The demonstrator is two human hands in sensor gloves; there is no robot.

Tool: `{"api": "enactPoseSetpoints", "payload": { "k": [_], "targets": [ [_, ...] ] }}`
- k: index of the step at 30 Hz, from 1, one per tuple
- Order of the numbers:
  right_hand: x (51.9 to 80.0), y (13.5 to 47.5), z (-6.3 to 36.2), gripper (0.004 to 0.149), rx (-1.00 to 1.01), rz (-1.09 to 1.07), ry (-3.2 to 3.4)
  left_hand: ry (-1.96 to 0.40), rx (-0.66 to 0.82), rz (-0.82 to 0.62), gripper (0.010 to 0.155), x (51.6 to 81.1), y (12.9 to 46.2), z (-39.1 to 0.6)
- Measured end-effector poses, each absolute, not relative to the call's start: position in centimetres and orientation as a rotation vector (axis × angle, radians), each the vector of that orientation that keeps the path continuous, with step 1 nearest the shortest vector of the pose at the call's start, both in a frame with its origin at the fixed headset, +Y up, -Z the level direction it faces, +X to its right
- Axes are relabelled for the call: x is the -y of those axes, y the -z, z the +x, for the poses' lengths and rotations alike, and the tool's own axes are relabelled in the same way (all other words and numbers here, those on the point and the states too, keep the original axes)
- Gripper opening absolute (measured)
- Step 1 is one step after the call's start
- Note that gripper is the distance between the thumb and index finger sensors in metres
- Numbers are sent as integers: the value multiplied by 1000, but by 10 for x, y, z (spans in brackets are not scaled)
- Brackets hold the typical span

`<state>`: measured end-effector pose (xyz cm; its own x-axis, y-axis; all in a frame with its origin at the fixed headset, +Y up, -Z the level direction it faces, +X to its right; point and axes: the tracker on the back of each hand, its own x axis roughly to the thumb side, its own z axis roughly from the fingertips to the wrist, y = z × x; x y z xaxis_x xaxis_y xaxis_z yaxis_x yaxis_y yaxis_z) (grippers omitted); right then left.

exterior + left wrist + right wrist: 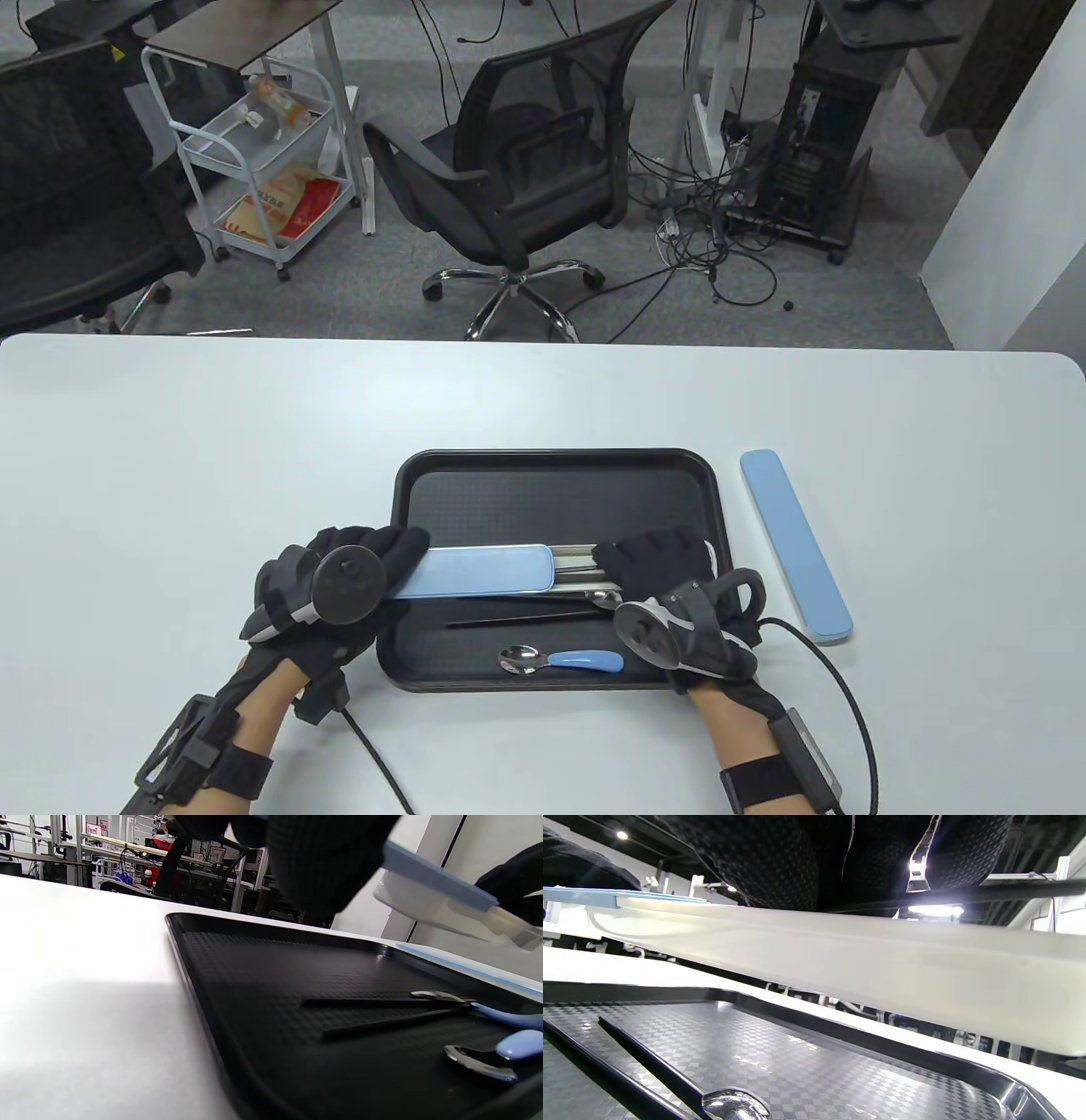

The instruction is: Slide to open lunch boxes and place utensils

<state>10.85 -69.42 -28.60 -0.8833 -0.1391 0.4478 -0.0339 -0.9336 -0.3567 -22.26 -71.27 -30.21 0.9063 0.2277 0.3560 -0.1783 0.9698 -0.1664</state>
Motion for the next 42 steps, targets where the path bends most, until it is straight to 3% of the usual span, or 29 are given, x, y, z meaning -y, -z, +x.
{"api": "enactPoseSetpoints", "payload": {
  "k": [11,21,26,34,42],
  "targets": [
    [679,283,115,45,-641,-685,3039,-230,293,-154,83,712,306,-227],
    [686,301,135,61,-40,-303,3209,-270,174,-168,83,712,311,-241],
    [702,307,135,68,399,-200,3101,-276,155,-168,83,710,311,-243],
    [723,309,131,73,640,-114,2949,-306,106,-165,83,710,313,-250],
    [738,307,120,68,699,-131,2844,-327,80,-176,83,711,314,-255]
  ]
}}
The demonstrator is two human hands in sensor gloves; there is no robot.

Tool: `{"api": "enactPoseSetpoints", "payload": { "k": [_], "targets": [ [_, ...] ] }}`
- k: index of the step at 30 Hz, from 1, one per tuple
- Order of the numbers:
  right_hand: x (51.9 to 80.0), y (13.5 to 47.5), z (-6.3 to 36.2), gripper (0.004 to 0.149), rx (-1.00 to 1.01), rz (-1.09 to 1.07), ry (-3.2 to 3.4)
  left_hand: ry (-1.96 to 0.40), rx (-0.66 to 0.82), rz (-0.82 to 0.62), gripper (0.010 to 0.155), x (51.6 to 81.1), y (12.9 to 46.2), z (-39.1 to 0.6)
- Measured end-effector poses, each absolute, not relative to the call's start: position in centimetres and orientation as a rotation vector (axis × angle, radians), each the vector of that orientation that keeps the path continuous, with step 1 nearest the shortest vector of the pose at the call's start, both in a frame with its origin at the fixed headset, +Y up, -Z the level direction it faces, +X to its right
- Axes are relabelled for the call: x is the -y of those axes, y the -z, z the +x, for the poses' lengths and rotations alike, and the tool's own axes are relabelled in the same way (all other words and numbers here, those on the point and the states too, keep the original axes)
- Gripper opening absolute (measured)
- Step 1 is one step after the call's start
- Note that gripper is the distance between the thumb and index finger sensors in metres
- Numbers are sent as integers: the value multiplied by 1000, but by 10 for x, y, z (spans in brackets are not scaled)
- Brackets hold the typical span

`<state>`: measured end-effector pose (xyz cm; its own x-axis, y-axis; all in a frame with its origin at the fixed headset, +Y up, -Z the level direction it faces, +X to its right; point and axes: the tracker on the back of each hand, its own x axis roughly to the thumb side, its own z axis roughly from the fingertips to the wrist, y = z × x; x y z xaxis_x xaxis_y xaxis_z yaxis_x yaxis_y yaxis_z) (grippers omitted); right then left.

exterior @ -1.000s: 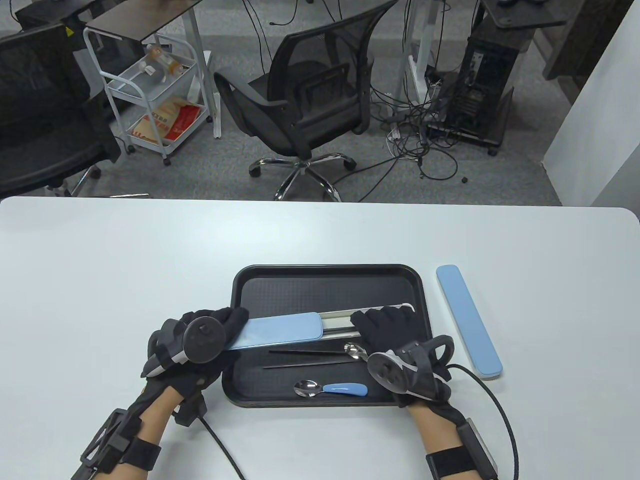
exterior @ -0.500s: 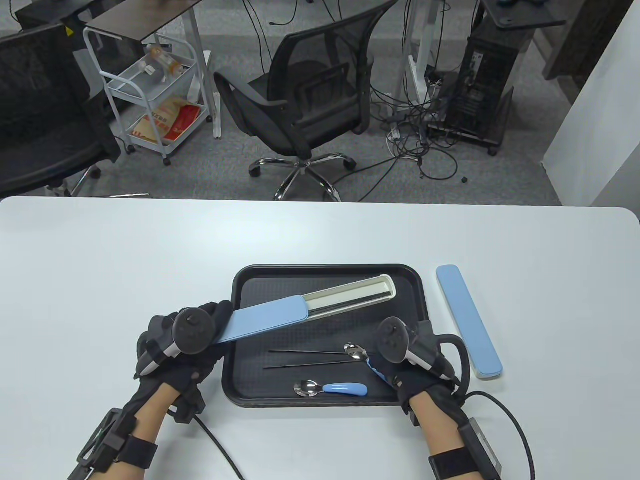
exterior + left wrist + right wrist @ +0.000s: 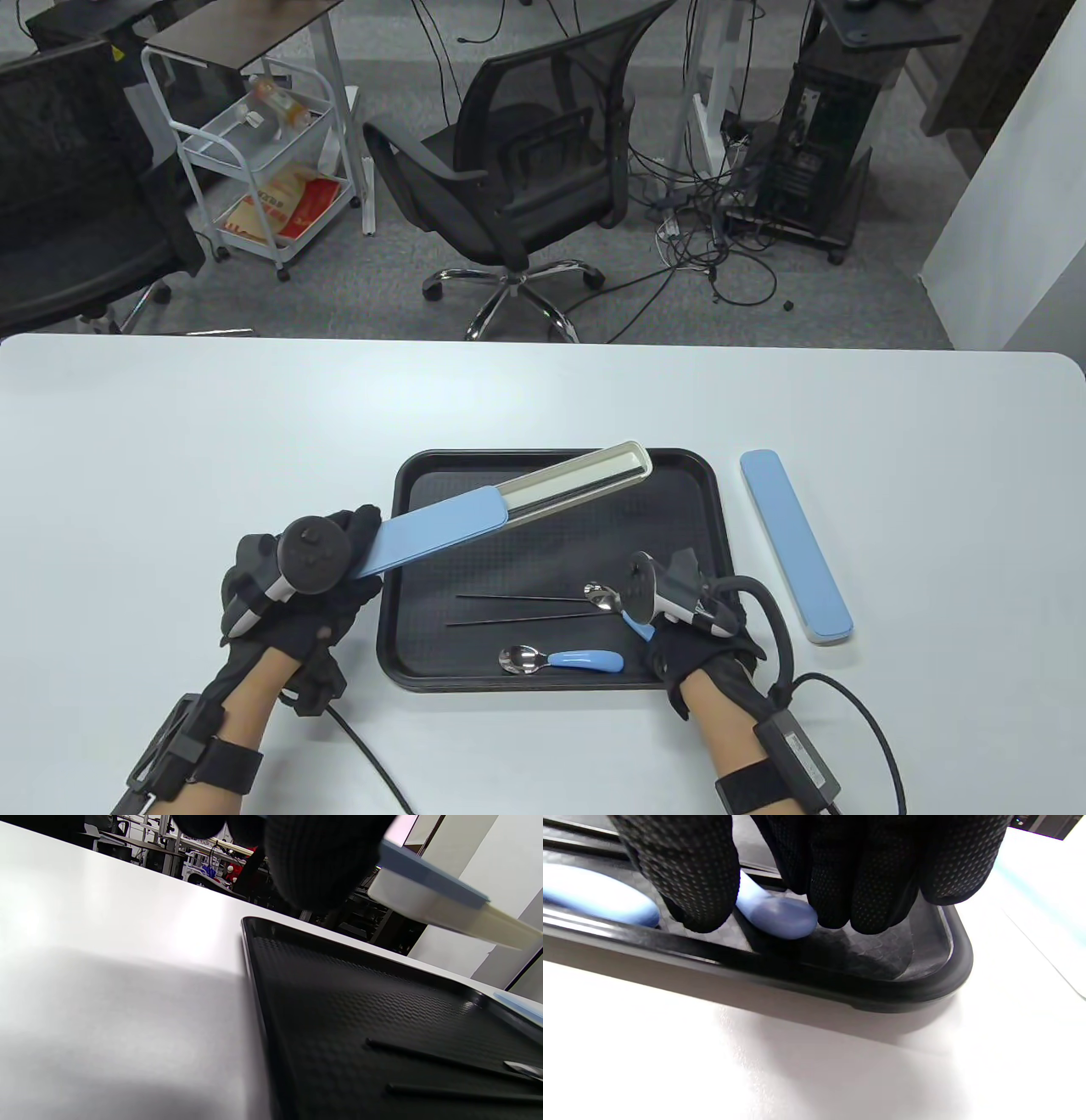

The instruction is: Slide to open lunch boxes and place utensils

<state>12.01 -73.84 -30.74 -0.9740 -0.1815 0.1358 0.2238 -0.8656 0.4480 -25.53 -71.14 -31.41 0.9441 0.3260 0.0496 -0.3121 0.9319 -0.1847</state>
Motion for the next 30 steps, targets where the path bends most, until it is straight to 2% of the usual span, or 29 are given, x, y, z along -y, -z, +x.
{"api": "enactPoseSetpoints", "payload": {
  "k": [5,14,19,23,30],
  "targets": [
    [743,307,114,62,644,-122,2803,-326,83,-180,83,711,314,-255],
    [744,305,111,58,604,-150,2771,-324,81,-190,83,711,313,-255],
    [742,305,114,55,519,-193,2760,-323,80,-196,83,712,313,-255],
    [729,306,123,55,401,-176,2827,-328,78,-195,83,712,313,-255],
    [704,310,160,55,232,18,3003,-341,71,-194,83,712,313,-257]
  ]
}}
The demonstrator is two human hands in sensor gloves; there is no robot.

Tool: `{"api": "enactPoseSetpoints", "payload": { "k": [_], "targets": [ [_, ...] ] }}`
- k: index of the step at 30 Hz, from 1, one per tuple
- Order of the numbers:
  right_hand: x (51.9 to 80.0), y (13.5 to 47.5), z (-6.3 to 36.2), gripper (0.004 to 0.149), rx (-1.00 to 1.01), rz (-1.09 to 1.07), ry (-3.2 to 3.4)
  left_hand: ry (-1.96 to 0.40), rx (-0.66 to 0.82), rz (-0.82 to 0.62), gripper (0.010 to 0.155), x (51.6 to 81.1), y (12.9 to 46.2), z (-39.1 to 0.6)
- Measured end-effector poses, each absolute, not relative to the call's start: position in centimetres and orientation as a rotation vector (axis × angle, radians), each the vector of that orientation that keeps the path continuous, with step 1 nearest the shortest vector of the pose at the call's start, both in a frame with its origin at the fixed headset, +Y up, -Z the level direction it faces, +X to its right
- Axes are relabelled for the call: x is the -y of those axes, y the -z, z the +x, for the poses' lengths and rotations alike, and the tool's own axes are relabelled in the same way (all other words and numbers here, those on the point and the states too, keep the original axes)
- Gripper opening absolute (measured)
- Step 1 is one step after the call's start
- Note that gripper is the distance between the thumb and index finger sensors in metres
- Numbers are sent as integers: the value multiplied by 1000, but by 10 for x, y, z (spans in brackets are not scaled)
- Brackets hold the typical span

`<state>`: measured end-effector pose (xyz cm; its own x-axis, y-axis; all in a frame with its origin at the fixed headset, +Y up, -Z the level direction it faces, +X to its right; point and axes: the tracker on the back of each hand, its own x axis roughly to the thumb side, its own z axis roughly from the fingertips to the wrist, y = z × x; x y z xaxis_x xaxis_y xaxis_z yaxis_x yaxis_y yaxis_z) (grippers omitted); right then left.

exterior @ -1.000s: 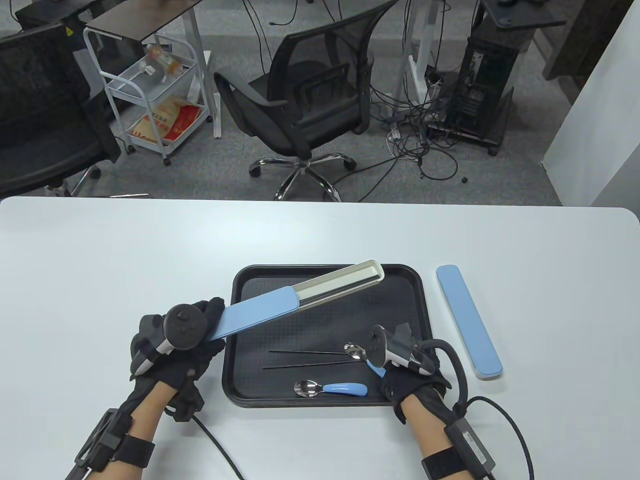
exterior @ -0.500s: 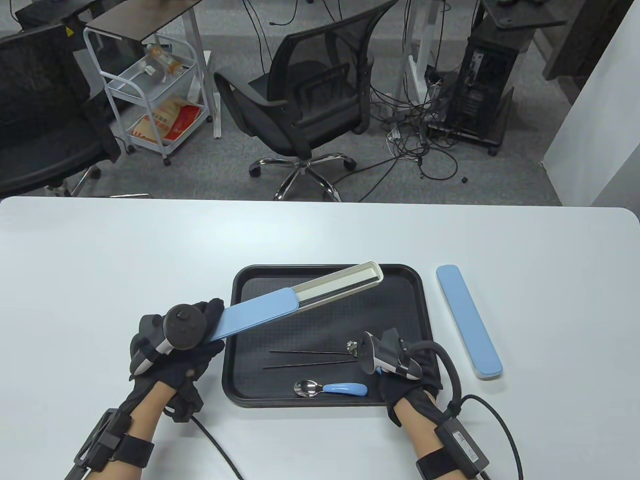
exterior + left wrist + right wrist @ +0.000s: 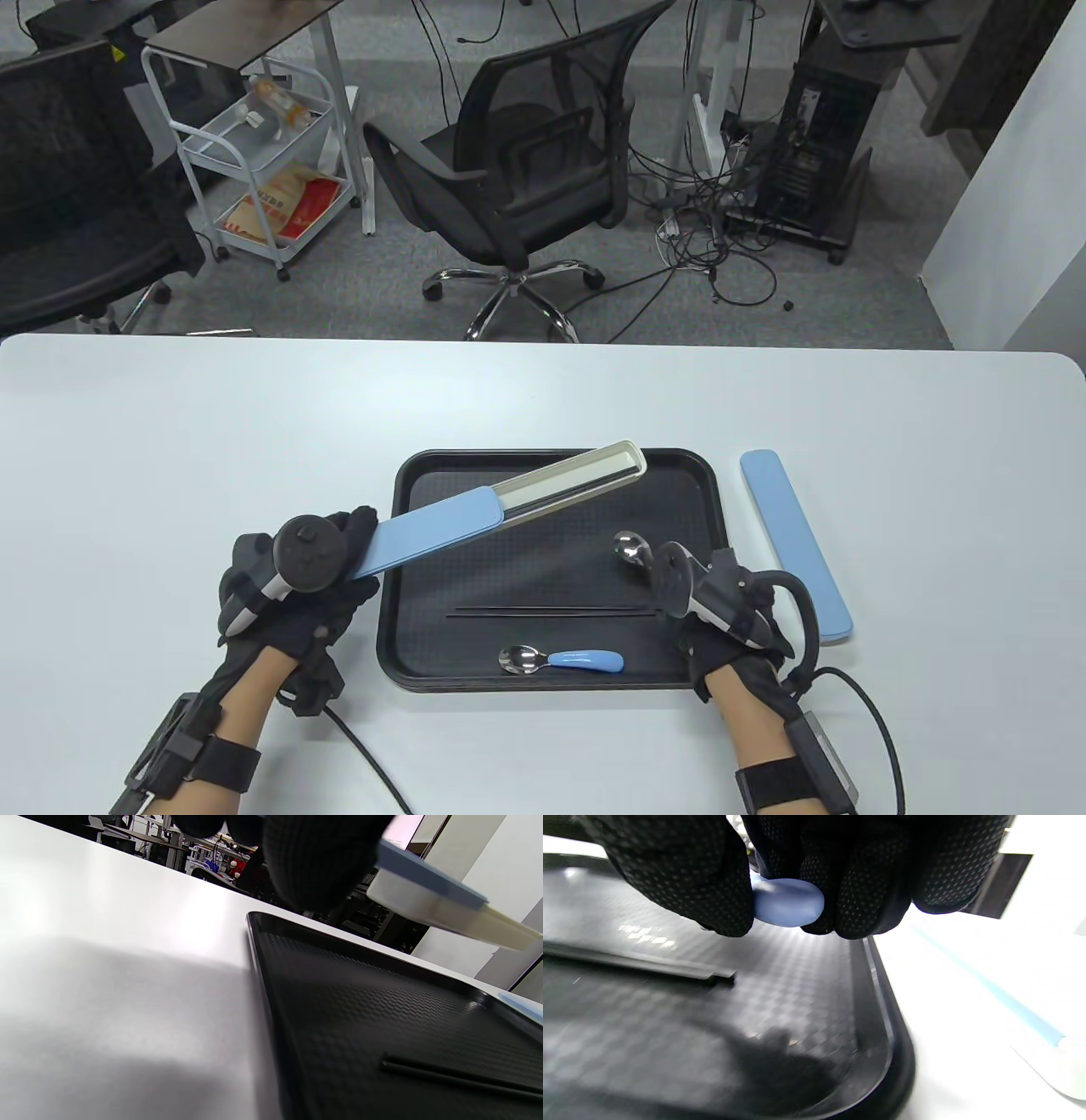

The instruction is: Slide to open lunch boxes and place utensils

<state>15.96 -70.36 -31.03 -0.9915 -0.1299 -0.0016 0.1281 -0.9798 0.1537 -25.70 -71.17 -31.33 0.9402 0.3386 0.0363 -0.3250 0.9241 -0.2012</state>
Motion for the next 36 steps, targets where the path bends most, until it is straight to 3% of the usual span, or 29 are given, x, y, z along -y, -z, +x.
{"api": "enactPoseSetpoints", "payload": {
  "k": [16,27,36],
  "targets": [
    [684,308,226,55,-42,356,3171,-316,124,-193,83,713,313,-252],
    [673,301,198,53,-337,110,3103,-225,228,-190,83,712,308,-234],
    [680,297,158,53,-313,-140,2939,-163,279,-183,83,712,304,-223]
  ]
}}
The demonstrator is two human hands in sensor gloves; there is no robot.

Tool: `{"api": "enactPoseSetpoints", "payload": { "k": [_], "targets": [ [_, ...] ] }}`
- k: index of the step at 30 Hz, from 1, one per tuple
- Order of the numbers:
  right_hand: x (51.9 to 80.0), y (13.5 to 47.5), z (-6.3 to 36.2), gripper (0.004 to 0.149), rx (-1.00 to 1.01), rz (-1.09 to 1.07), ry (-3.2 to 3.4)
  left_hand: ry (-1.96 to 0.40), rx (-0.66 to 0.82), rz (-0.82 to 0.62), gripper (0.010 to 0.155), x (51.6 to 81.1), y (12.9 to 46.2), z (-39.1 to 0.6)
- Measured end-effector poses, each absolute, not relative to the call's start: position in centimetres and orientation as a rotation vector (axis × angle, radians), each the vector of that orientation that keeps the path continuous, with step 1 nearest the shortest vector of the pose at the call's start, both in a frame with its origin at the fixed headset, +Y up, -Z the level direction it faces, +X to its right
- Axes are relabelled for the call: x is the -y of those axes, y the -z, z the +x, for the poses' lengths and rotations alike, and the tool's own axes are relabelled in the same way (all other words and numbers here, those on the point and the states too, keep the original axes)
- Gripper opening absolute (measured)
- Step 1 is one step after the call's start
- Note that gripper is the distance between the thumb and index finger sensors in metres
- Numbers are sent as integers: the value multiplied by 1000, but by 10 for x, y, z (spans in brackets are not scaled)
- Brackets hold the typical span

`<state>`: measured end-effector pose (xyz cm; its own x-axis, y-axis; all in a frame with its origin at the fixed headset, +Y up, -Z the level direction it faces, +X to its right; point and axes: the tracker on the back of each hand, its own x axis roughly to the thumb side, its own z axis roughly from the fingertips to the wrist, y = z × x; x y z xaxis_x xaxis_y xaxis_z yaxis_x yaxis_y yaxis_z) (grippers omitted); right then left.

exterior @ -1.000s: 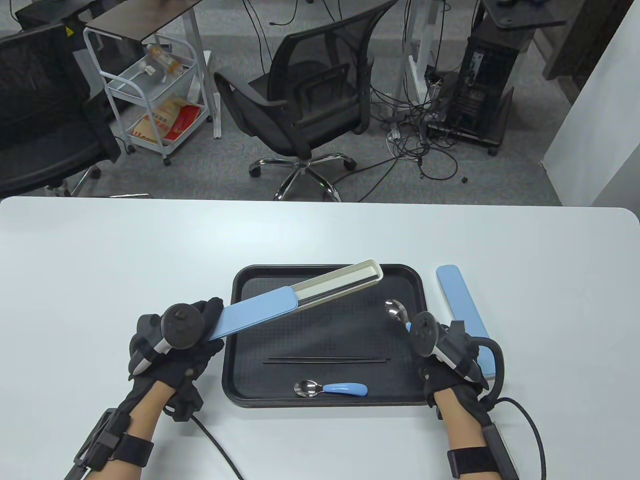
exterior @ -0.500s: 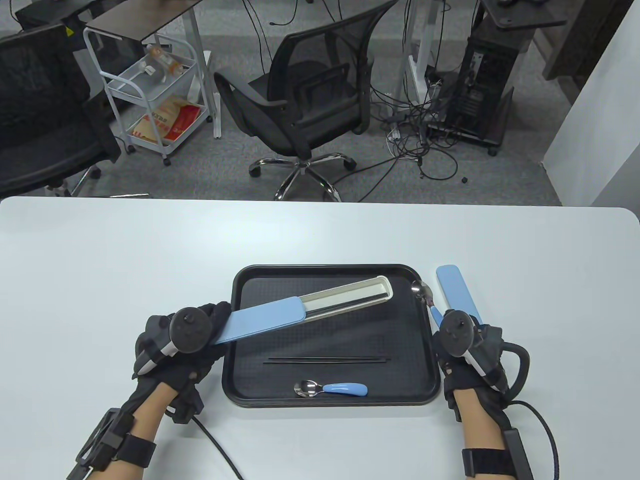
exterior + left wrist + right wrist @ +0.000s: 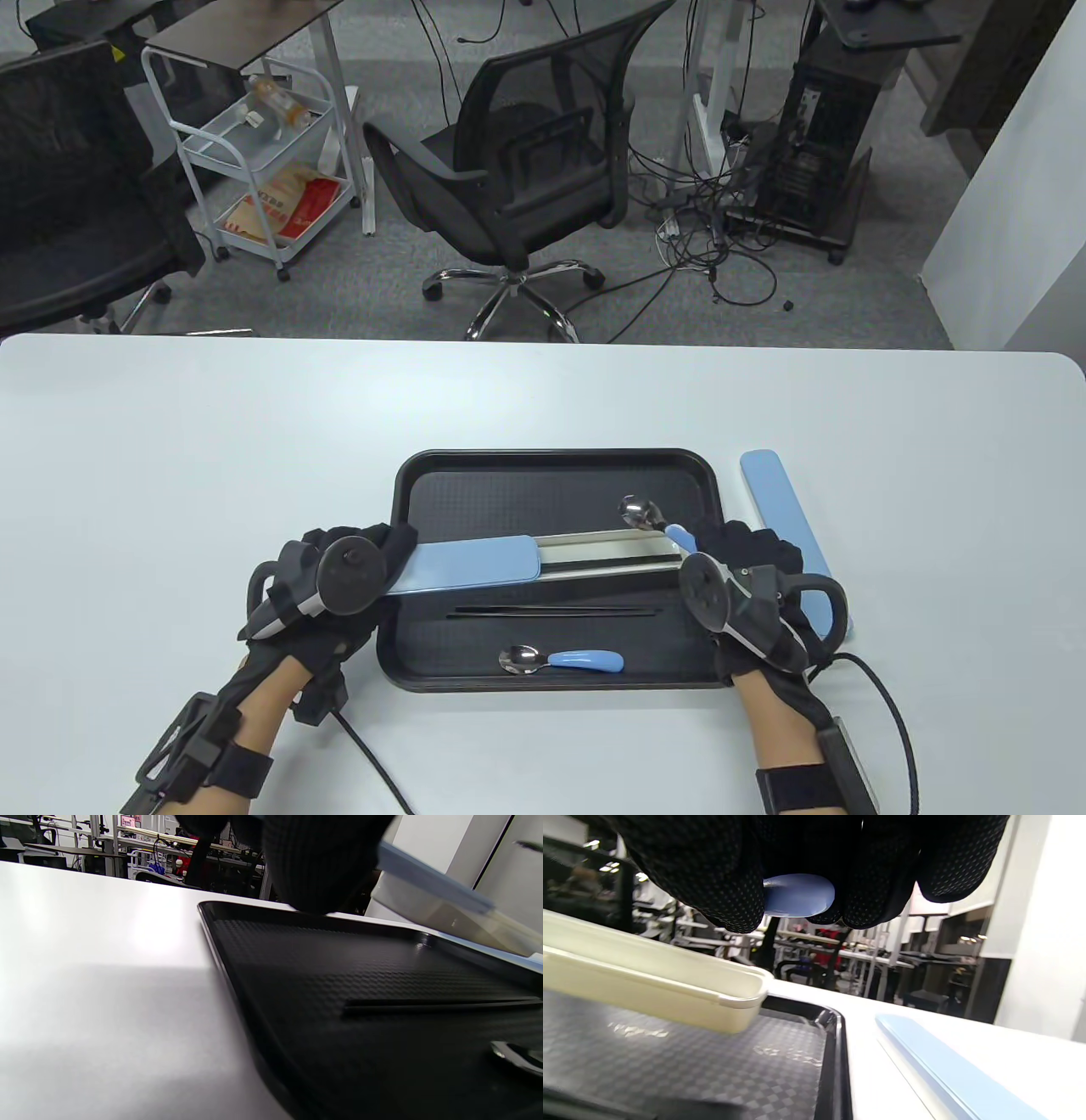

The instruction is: Slide to open lunch boxes and place utensils

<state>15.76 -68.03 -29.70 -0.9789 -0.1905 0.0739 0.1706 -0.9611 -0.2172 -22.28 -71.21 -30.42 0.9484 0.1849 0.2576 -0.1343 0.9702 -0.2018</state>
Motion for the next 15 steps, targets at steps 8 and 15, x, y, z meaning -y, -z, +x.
{"api": "enactPoseSetpoints", "payload": {
  "k": [8,15],
  "targets": [
    [698,296,129,52,-193,-316,2798,-130,306,-177,83,711,302,-217],
    [706,294,116,51,-161,-395,2772,-117,334,-168,83,710,301,-213]
  ]
}}
